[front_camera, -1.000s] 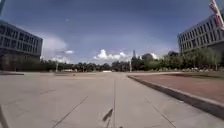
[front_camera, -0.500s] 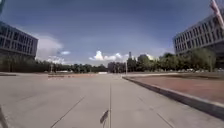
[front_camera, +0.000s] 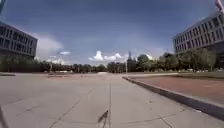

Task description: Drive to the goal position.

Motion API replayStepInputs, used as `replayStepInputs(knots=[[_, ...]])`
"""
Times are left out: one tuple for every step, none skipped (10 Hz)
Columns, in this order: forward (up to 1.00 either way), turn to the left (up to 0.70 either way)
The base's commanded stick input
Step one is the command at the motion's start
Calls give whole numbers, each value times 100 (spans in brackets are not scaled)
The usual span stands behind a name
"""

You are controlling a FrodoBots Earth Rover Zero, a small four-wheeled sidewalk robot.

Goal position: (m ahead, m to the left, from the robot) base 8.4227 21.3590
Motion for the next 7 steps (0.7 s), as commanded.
replayStepInputs(knots=[[70,0],[70,0],[70,0],[70,0],[70,0],[70,0],[70,0]])
